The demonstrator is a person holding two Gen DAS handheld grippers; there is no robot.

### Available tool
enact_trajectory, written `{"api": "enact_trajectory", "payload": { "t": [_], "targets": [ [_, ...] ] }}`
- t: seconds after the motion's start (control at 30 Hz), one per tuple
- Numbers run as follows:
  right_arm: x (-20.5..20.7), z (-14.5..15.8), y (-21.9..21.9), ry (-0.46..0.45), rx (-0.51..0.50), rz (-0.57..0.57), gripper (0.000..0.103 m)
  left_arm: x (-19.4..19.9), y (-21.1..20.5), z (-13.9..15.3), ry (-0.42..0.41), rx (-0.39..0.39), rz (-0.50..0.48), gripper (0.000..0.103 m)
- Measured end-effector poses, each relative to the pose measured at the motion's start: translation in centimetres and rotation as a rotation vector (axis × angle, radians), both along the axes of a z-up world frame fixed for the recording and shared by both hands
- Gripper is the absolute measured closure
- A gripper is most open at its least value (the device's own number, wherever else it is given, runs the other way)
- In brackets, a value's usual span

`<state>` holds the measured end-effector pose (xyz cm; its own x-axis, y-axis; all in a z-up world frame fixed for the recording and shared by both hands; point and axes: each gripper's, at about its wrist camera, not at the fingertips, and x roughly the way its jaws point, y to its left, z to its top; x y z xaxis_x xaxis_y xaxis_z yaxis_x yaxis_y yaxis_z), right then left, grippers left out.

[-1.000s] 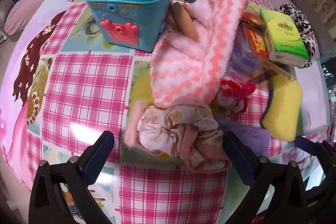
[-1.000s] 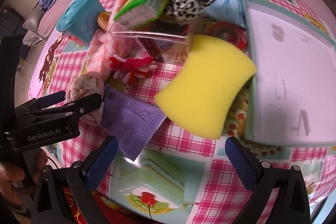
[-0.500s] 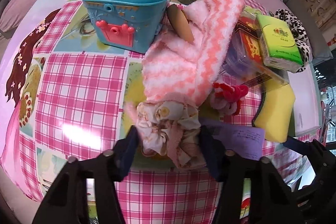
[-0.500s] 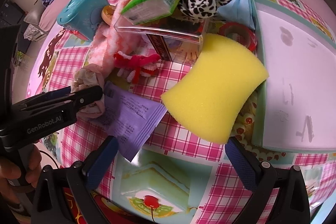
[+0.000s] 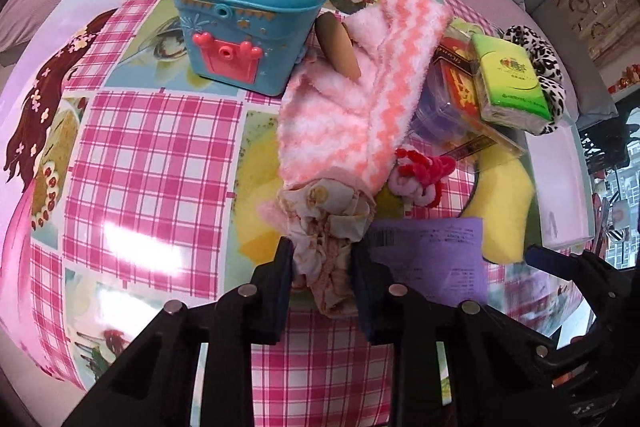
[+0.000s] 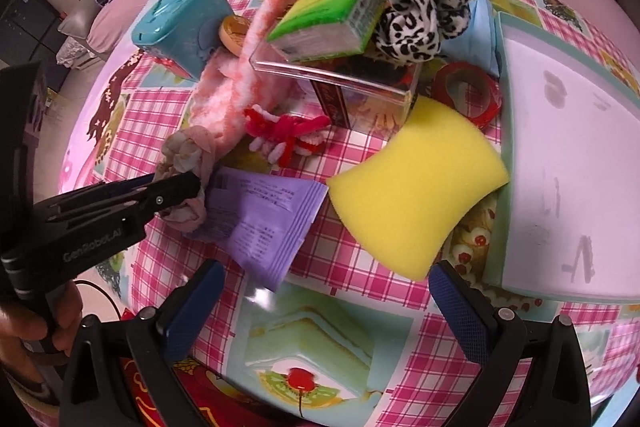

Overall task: Organize soft objects
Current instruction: 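Reach the left tool to the floral scrunchie while the right tool reaches the purple packet, then grasp and lift the floral scrunchie with left tool while right tool lifts purple packet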

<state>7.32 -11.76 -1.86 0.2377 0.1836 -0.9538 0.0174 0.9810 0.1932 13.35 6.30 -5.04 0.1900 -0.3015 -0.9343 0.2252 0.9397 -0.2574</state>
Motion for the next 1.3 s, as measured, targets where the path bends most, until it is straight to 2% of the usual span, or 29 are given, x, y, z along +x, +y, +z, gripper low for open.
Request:
{"api": "enact_trajectory", "payload": {
  "t": [0.1, 0.33, 0.47, 0.77, 0.87, 0.9, 0.93, 1.07, 1.2, 1.3],
  "targets": [
    [0.4, -0.7, 0.3, 0.005, 0.006, -0.004, 0.0, -0.7, 0.6, 1.0, -0.014, 0.017, 0.011, 0.074],
    [1.3, -1.3, 1.6, 0.005, 0.064, -0.008, 0.0, -1.3, 3.0, 1.7, 0.014, -0.033, 0.032, 0.073],
    [1.7, -1.7, 2.3, 0.016, 0.097, -0.021, 0.0, -1.6, 3.8, 1.3, 0.027, -0.028, 0.05, 0.073],
    [2.0, -3.6, 3.1, 0.062, 0.19, -0.062, 0.017, -2.4, 5.2, 1.2, 0.04, -0.024, 0.051, 0.073],
    [2.2, -3.7, 3.2, 0.058, 0.214, -0.075, 0.026, -2.1, 4.7, 0.7, 0.043, -0.019, 0.05, 0.073],
    [2.2, -3.6, 3.3, 0.055, 0.22, -0.079, 0.032, -2.2, 4.8, 0.8, 0.043, -0.018, 0.049, 0.073],
    [2.3, -3.5, 3.1, 0.053, 0.229, -0.081, 0.042, -2.0, 4.4, 0.4, 0.043, -0.015, 0.048, 0.073],
    [2.4, -3.5, 3.4, 0.05, 0.268, -0.087, 0.064, -1.7, 3.7, 0.1, 0.044, -0.011, 0.045, 0.073],
    [2.2, -3.1, 3.3, 0.03, 0.273, -0.082, 0.076, -1.6, 3.6, -0.1, 0.047, -0.006, 0.044, 0.073],
    [2.1, -2.7, 3.3, 0.015, 0.269, -0.079, 0.081, -1.7, 3.8, 0.1, 0.044, 0.0, 0.047, 0.073]
  ]
}}
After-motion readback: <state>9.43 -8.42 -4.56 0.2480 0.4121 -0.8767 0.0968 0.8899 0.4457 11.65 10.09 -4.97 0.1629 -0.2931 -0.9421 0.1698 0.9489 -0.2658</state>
